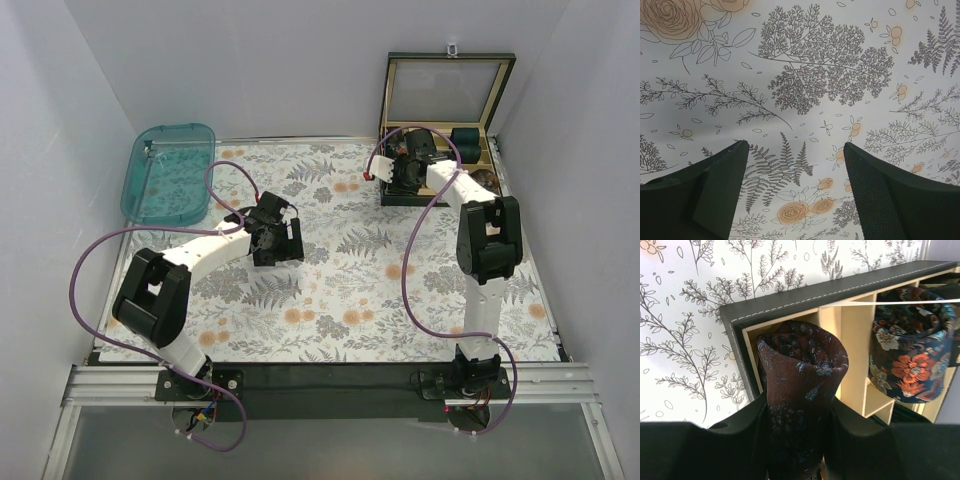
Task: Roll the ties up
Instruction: Place the rolled tie into the container
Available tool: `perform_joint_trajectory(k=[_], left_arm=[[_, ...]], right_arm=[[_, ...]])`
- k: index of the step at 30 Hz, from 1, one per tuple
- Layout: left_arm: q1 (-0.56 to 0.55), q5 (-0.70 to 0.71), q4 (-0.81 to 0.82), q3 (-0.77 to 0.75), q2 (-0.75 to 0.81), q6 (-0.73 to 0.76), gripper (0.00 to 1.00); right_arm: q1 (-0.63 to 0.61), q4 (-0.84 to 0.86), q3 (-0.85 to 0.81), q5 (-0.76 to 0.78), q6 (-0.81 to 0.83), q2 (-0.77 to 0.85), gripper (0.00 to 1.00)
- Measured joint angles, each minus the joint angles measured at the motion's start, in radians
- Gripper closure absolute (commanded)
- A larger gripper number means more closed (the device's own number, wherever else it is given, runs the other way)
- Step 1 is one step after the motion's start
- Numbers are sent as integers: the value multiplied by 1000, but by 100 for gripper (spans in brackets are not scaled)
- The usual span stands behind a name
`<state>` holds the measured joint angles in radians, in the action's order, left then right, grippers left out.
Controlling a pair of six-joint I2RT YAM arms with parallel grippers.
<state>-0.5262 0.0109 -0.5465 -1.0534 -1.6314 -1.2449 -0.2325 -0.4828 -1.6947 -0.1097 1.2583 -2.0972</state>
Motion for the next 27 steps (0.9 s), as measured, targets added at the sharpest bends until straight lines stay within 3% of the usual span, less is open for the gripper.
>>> perform_joint_trajectory(k=[2, 7, 16, 17, 27], left_arm=[[0, 0, -1, 0, -3, 0, 29], [0, 0, -2, 0, -12, 0, 29], [0, 0, -4, 0, -15, 1, 29], [0, 0, -5, 0, -15, 1, 29], [1, -2, -7, 0, -15, 4, 29]], right_arm=[[3, 3, 0, -3, 1, -10, 88], [10, 23, 0, -6, 4, -39, 82], [13, 26, 0, -14, 3, -40, 62], [14, 26, 0, -16, 3, -40, 47], [23, 51, 0, -31, 10, -31, 43]])
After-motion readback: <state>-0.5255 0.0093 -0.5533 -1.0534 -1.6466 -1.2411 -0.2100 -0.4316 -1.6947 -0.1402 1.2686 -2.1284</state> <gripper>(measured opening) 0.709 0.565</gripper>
